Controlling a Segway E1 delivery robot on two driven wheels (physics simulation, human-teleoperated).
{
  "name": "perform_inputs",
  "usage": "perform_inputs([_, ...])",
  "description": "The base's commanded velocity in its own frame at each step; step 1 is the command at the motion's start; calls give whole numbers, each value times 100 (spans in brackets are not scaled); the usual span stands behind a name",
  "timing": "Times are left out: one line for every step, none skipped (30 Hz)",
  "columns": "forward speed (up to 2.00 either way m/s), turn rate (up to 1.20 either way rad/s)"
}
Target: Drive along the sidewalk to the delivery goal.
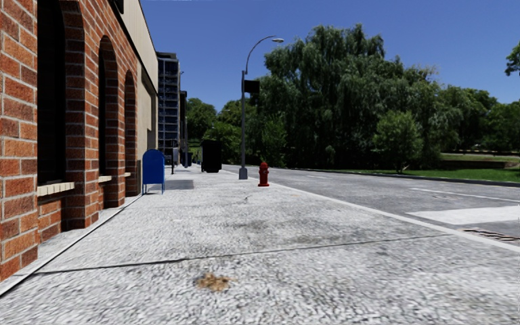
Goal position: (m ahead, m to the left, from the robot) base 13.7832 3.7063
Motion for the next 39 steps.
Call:
perform_inputs([101,39])
perform_inputs([101,39])
perform_inputs([106,39])
perform_inputs([108,39])
perform_inputs([108,39])
perform_inputs([110,39])
perform_inputs([111,39])
perform_inputs([113,33])
perform_inputs([113,33])
perform_inputs([129,24])
perform_inputs([150,17])
perform_inputs([159,7])
perform_inputs([159,7])
perform_inputs([161,4])
perform_inputs([161,3])
perform_inputs([161,3])
perform_inputs([172,2])
perform_inputs([186,2])
perform_inputs([186,2])
perform_inputs([189,2])
perform_inputs([189,4])
perform_inputs([191,9])
perform_inputs([191,9])
perform_inputs([191,10])
perform_inputs([191,20])
perform_inputs([191,20])
perform_inputs([192,28])
perform_inputs([192,31])
perform_inputs([192,31])
perform_inputs([194,34])
perform_inputs([196,34])
perform_inputs([196,34])
perform_inputs([200,34])
perform_inputs([200,25])
perform_inputs([200,0])
perform_inputs([200,0])
perform_inputs([200,0])
perform_inputs([200,0])
perform_inputs([200,0])
